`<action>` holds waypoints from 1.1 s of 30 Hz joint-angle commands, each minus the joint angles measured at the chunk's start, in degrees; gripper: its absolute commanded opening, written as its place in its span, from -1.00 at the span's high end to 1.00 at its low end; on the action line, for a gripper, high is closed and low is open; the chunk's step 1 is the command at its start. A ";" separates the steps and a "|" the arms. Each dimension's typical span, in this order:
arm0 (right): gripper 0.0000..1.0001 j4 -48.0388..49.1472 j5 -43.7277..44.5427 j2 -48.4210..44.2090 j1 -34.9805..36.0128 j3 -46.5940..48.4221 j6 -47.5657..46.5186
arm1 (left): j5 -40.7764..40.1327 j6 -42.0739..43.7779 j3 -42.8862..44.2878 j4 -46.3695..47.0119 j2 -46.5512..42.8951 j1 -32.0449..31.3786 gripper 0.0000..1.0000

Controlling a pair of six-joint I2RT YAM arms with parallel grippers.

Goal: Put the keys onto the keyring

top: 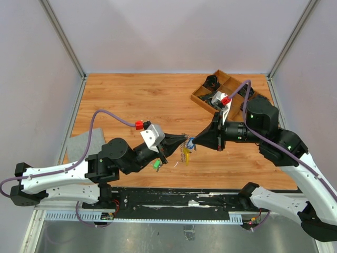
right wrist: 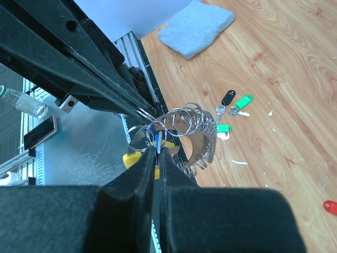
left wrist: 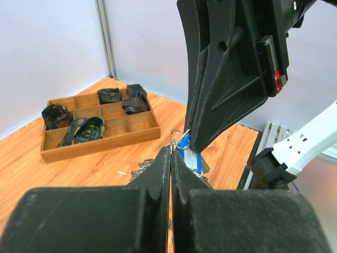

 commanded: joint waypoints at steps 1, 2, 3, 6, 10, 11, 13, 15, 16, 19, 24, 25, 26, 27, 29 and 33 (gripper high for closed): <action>0.93 -3.26 0.87 0.48 0.63 2.93 -2.86 | -0.41 0.40 -0.06 3.52 -1.52 0.21 0.99; 0.93 -3.97 0.61 0.90 0.61 3.33 -3.03 | -0.38 0.36 -0.13 3.50 -1.60 0.21 0.99; 0.93 -4.56 0.29 1.21 0.58 3.60 -3.30 | -0.30 0.27 -0.14 3.48 -1.62 0.21 0.99; 0.92 -5.47 -0.49 1.92 0.61 3.73 -3.51 | -0.20 0.30 -0.14 3.47 -1.71 0.21 0.99; 0.92 -5.83 -0.46 2.39 0.57 3.25 -3.23 | -0.04 0.28 -0.06 3.52 -1.69 0.21 0.99; 0.92 -6.00 -0.54 2.55 0.60 3.13 -3.22 | 0.04 0.29 -0.06 3.57 -1.71 0.21 0.99; 0.92 -6.19 -0.63 2.70 0.62 3.01 -3.13 | 0.19 0.30 -0.06 3.61 -1.63 0.16 0.99; 0.91 -6.21 -0.80 2.79 0.59 2.92 -2.95 | 0.32 0.29 -0.03 3.61 -1.55 0.21 0.99; 0.91 -6.26 -1.06 2.86 0.57 2.94 -2.84 | 0.40 0.32 0.02 3.58 -1.47 0.21 0.99; 0.90 -5.90 -2.42 3.22 0.56 2.82 -2.57 | 0.65 0.25 0.11 3.69 -1.29 0.21 0.99; 0.89 -4.65 -4.11 3.70 0.60 2.44 -1.71 | 1.02 0.38 0.10 3.70 -1.10 0.21 0.99; 0.89 -4.68 -4.36 3.82 0.61 2.46 -1.68 | 1.03 0.34 0.10 3.70 -1.04 0.21 0.99; 0.89 -4.66 -4.45 3.89 0.59 2.46 -1.70 | 1.03 0.39 0.12 3.63 -1.09 0.21 0.99; 0.89 -4.72 -4.56 3.93 0.56 2.43 -1.65 | 1.03 0.42 0.12 3.59 -1.10 0.21 0.99; 0.89 -4.99 -4.64 4.01 0.59 2.35 -1.65 | 1.03 0.38 0.12 3.61 -1.18 0.21 0.99; 0.89 -5.86 -4.94 4.39 0.60 2.45 -1.90 | 0.94 0.33 0.03 3.61 -1.27 0.21 0.99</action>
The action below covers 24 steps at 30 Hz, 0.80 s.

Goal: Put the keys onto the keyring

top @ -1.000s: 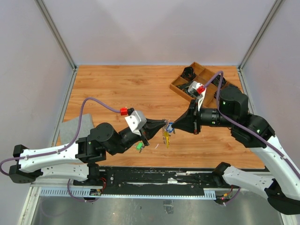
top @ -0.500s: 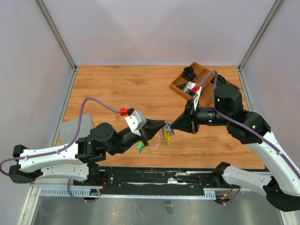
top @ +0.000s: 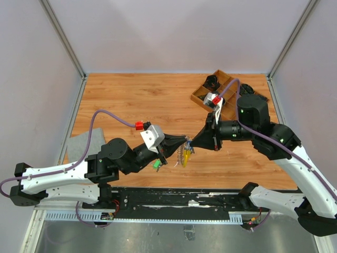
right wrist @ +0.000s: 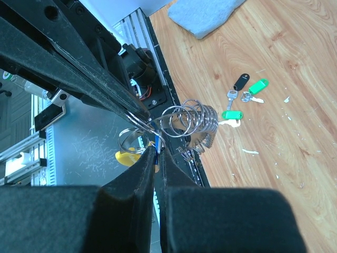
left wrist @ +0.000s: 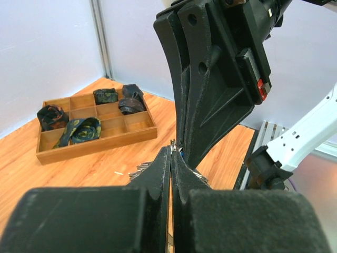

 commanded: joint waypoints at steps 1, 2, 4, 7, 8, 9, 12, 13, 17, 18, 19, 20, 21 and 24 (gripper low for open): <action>0.88 -1.71 -1.58 0.39 0.60 0.10 0.15 | -0.17 0.33 0.23 3.71 -0.88 0.21 0.99; 0.87 -1.89 -1.66 0.55 0.62 0.16 0.11 | -0.17 0.41 0.23 3.74 -0.92 0.21 0.99; 0.83 -2.07 -1.87 0.73 0.63 0.38 -0.04 | -0.09 0.37 0.18 3.75 -0.92 0.21 0.99; 0.65 -2.03 -0.43 -0.02 0.62 1.48 -1.06 | -0.01 0.42 0.23 3.72 -0.92 0.21 0.99; 0.59 -1.98 0.59 -0.50 0.63 2.05 -1.76 | 0.00 0.34 0.27 3.74 -0.92 0.21 0.99; 0.53 -1.86 1.65 -1.20 0.63 2.60 -2.59 | 0.09 0.34 0.31 3.66 -0.92 0.21 0.99; 0.40 -0.55 4.33 -3.56 0.57 3.92 -4.89 | 0.50 0.42 0.32 3.65 -1.01 0.21 0.99; 0.38 0.12 5.11 -4.50 0.58 4.11 -5.55 | 0.57 0.38 0.32 3.64 -0.97 0.21 0.99; 0.32 4.63 6.42 -8.62 0.62 3.47 -8.21 | 1.75 0.26 0.40 4.14 -1.23 0.21 0.99; 0.30 5.68 6.34 -9.38 0.63 3.06 -9.07 | 2.35 0.25 0.40 4.32 -1.25 0.19 0.99; 0.27 7.00 6.14 -10.23 0.59 2.34 -9.90 | 3.15 0.15 0.48 4.68 -1.39 0.21 0.99; 0.24 8.32 5.72 -11.00 0.61 1.32 -10.81 | 4.21 -0.01 0.56 4.97 -1.45 0.21 0.99; 0.22 9.91 5.10 -11.71 0.63 0.40 -11.72 | 5.45 -0.08 0.62 5.35 -1.50 0.21 0.99; 0.22 14.14 2.71 -13.31 0.61 -2.26 -13.93 | 10.46 -0.64 1.35 6.44 -1.33 0.21 0.99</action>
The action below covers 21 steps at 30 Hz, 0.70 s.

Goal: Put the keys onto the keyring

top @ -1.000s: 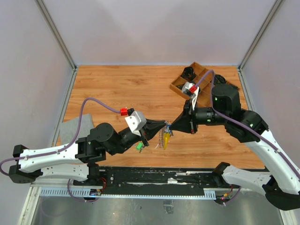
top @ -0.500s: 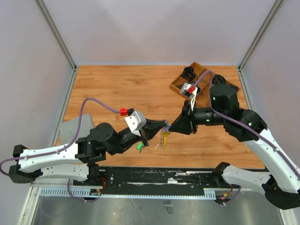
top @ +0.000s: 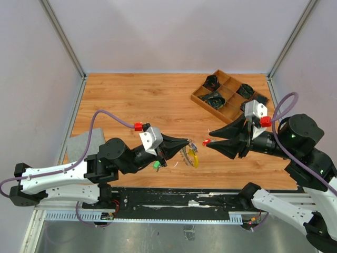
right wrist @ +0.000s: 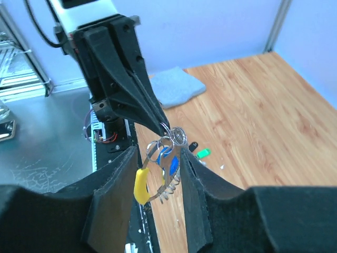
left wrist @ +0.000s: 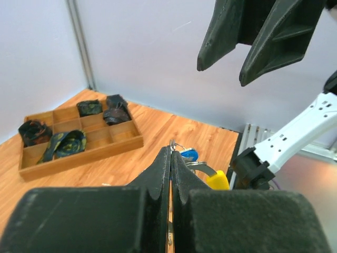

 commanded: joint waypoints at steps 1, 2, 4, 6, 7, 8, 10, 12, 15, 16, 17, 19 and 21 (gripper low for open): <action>0.22 8.79 -3.12 -1.50 0.60 -4.02 -5.36 | 8.00 -0.89 1.71 5.72 -1.07 0.21 0.99; 0.22 10.31 -4.15 -1.97 0.58 -4.77 -5.55 | 9.54 -1.12 2.06 6.16 -1.04 0.21 0.99; 0.24 13.19 -6.49 -2.67 0.63 -5.82 -5.57 | 11.92 -1.56 2.43 7.04 -1.01 0.21 0.99; 0.26 14.83 -9.09 -2.89 0.59 -6.17 -5.57 | 13.73 -1.81 2.81 7.76 -1.12 0.21 0.99; 0.27 15.36 -10.50 -2.85 0.61 -6.19 -5.52 | 14.41 -1.82 3.00 7.85 -1.12 0.21 0.99; 0.29 15.73 -11.82 -2.70 0.63 -6.19 -5.42 | 14.77 -1.82 3.18 7.86 -1.07 0.21 0.99; 0.32 16.04 -14.30 -2.35 0.63 -6.23 -5.17 | 15.44 -1.74 3.30 7.87 -1.12 0.21 0.99; 0.35 16.13 -16.51 -1.89 0.63 -6.44 -4.77 | 15.75 -1.73 3.39 7.99 -1.12 0.21 0.99; 0.36 15.79 -18.21 -1.10 0.63 -6.77 -4.13 | 15.96 -1.60 3.48 8.04 -1.03 0.21 0.99; 0.35 15.60 -18.36 -0.95 0.56 -6.86 -4.01 | 16.10 -1.56 3.55 8.12 -0.95 0.21 0.99; 0.36 15.51 -18.38 -0.88 0.59 -7.01 -3.94 | 16.23 -1.60 3.57 8.16 -0.87 0.21 0.99; 0.36 15.53 -18.38 -0.71 0.56 -7.28 -3.62 | 16.47 -1.48 3.73 8.04 -0.71 0.21 0.99; 0.36 15.65 -18.54 -0.41 0.63 -7.51 -3.10 | 16.56 -1.42 3.74 7.96 -0.61 0.21 0.99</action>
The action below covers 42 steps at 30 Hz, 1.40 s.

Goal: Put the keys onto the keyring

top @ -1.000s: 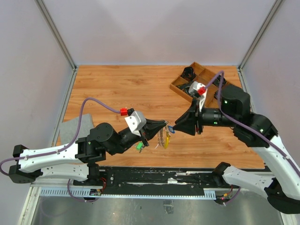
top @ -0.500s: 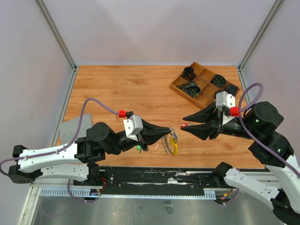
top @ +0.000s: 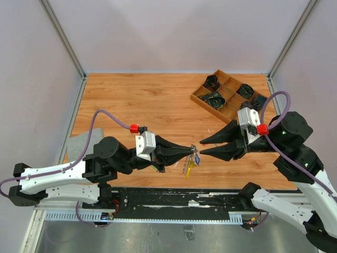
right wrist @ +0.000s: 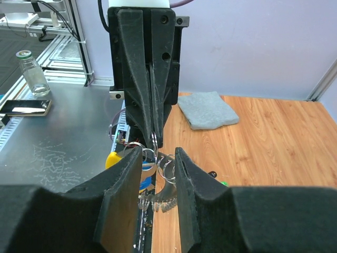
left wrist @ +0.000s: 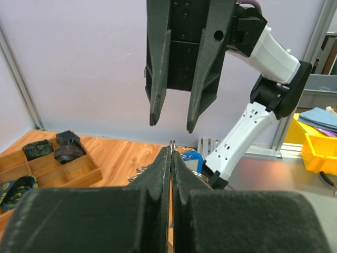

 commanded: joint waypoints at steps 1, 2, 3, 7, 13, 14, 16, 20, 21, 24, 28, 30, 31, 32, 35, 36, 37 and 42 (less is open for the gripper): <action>0.36 2.14 -2.55 0.62 0.59 -1.11 1.08 | 1.25 0.05 2.37 3.30 -0.48 0.21 0.99; 0.35 2.44 -2.84 0.79 0.63 -1.24 1.41 | 1.26 0.10 2.43 3.29 -0.49 0.21 0.99; 0.36 2.61 -3.08 0.96 0.62 -1.43 1.60 | 1.24 0.11 2.43 3.26 -0.42 0.21 0.99; 0.36 2.60 -3.51 1.27 0.63 -1.94 1.77 | 1.43 0.18 2.33 3.29 -0.57 0.21 0.99; 0.36 3.26 -4.96 1.62 0.58 -2.38 2.63 | 1.50 0.32 2.43 3.36 -0.40 0.21 0.99; 0.37 3.34 -5.18 1.64 0.57 -2.45 2.75 | 1.47 0.32 2.37 3.48 -0.33 0.21 0.99; 0.39 3.35 -5.45 1.80 0.62 -2.68 2.87 | 1.41 0.40 2.43 3.46 -0.30 0.21 0.99; 0.41 3.40 -6.02 2.12 0.63 -3.08 3.00 | 1.22 0.49 2.39 3.65 -0.31 0.21 0.99; 0.41 3.42 -6.21 2.21 0.61 -3.15 3.04 | 1.21 0.42 2.35 3.75 -0.31 0.21 0.99; 0.42 3.39 -6.35 2.35 0.63 -3.50 3.14 | 1.10 0.43 2.27 3.86 -0.38 0.21 0.99; 0.48 3.80 -6.54 2.44 0.58 -3.55 3.46 | 1.18 0.48 2.23 3.82 -0.38 0.21 0.99; 0.54 4.03 -6.54 2.44 0.58 -3.47 3.74 | 1.19 0.44 2.17 3.90 -0.37 0.21 0.99; 0.58 4.17 -6.47 2.44 0.59 -3.49 3.82 | 1.21 0.47 2.17 3.93 -0.32 0.21 0.99; 0.62 4.19 -6.52 2.44 0.62 -3.54 3.84 | 1.15 0.50 2.17 3.93 -0.25 0.21 0.99; 0.77 4.32 -5.99 2.33 0.58 -3.53 3.84 | 1.40 0.58 2.13 3.99 -0.26 0.21 0.99; 0.83 4.31 -5.84 2.28 0.59 -3.43 3.73 | 1.47 0.59 2.09 4.01 -0.30 0.21 0.99; 0.88 4.13 -5.76 2.27 0.60 -3.21 3.51 | 1.51 0.52 2.04 4.02 -0.31 0.21 0.99; 0.99 -1.49 -4.70 2.64 0.60 0.06 0.05 | 1.47 0.41 1.99 3.53 -0.27 0.21 0.86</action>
